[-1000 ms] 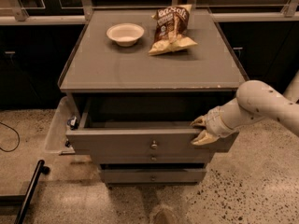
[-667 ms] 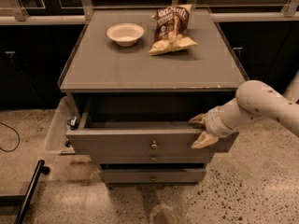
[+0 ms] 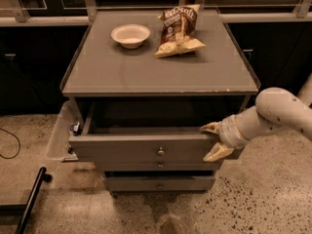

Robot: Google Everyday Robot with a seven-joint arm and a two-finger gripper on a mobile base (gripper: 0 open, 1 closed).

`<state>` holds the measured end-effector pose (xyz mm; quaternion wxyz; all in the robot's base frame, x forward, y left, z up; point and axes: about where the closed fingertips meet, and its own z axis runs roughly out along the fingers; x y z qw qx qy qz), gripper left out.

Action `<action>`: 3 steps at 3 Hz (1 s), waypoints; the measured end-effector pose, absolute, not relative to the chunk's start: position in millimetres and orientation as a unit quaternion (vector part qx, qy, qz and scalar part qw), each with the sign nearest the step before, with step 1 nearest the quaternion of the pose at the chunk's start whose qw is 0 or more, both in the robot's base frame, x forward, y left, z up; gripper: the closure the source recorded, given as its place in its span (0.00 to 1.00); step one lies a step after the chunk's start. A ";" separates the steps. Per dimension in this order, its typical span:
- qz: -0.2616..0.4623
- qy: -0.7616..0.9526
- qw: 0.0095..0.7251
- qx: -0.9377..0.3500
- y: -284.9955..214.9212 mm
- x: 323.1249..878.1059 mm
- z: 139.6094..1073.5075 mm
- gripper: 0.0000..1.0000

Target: Open top drawer

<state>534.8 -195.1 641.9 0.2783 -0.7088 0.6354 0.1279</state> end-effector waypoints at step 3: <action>0.150 0.619 0.288 -0.715 -208.0 492.2 646.0 0.94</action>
Offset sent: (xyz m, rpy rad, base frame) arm -0.0402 -0.0125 0.0077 0.0546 0.0039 0.0459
